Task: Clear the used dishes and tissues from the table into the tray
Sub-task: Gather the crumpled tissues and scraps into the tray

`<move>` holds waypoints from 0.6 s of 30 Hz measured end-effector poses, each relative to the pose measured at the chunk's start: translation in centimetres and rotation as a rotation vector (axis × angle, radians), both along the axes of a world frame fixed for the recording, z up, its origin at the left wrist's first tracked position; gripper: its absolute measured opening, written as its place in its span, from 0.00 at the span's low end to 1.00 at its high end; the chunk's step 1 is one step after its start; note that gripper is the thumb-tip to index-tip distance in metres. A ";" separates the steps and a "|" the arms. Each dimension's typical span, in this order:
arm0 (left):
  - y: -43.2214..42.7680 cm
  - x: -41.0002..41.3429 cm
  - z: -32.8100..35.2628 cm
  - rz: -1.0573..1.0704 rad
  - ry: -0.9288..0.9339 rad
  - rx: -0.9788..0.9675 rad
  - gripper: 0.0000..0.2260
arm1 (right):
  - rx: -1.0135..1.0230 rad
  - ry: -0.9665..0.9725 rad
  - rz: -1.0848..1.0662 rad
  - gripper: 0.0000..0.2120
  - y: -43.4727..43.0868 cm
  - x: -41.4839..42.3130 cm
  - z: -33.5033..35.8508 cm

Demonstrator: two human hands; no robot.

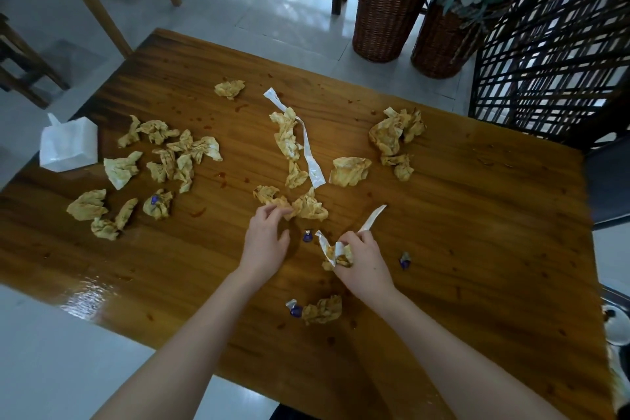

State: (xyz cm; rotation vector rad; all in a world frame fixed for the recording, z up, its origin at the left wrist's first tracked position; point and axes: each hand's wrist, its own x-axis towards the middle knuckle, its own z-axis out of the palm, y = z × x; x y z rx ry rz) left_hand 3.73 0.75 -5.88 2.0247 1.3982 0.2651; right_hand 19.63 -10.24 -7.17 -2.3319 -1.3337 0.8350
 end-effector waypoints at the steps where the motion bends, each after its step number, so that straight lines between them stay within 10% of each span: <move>1: -0.3 -0.2 0.0 0.002 0.003 -0.003 0.18 | -0.018 0.000 0.002 0.20 -0.2 -0.4 -0.2; 18: -1.4 -2.4 0.6 0.027 0.027 -0.037 0.18 | -0.058 -0.008 -0.074 0.15 -0.8 -0.8 -1.9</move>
